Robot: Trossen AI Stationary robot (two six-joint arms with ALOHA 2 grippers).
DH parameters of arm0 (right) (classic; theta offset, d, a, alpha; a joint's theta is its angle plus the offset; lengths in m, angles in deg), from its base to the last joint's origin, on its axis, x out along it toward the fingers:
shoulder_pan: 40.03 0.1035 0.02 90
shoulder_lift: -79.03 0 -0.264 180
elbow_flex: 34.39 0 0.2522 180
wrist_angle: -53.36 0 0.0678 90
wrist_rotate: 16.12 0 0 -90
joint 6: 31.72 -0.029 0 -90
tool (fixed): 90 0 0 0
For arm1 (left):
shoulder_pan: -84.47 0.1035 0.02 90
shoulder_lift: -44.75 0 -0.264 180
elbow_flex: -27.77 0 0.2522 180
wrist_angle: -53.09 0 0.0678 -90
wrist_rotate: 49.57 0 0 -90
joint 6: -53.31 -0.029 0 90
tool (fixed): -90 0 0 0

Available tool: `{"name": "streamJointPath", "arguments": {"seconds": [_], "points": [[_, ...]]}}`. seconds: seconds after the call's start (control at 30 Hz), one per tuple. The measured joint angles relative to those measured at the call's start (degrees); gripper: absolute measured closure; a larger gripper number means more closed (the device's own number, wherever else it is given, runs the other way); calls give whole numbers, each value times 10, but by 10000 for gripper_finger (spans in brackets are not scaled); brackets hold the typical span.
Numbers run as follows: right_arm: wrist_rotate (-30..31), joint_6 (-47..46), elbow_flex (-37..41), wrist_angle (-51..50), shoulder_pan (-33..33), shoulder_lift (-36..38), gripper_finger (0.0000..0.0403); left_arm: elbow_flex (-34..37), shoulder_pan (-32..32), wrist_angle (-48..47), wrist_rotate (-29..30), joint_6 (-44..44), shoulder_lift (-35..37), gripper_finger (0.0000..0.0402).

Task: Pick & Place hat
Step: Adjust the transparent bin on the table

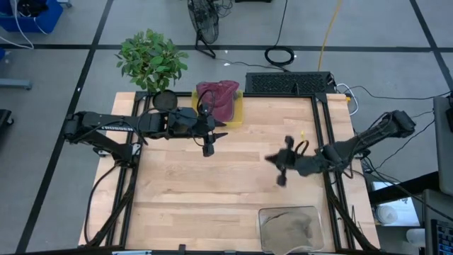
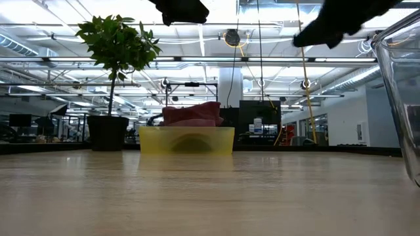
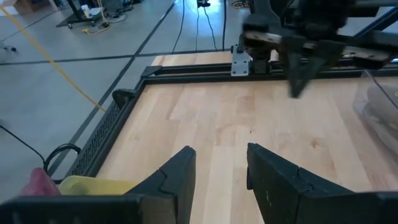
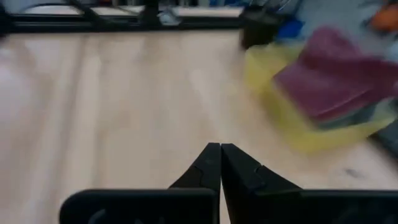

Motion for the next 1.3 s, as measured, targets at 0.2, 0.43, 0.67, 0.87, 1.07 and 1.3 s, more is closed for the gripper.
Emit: {"name": "streamJointPath", "arguments": {"seconds": [0.2,0.43,0.67,0.87,1.07,1.3], "points": [[-82,119,0,64,-92,-9,403,0,-1,-16,1,11,0,254],[-192,146,1,72,-179,-10,403,0,-1,-45,2,32,0,254],[-325,169,91,292,-237,-12,403,8,-9,-94,-14,62,0,254],[-428,177,163,404,-244,-1,403,47,-19,-93,-38,73,0,254],[-413,188,154,390,-247,69,403,93,-30,-51,-153,76,-12,254],[-372,202,154,275,-279,110,403,105,-18,-27,-52,18,-9,254]]}}
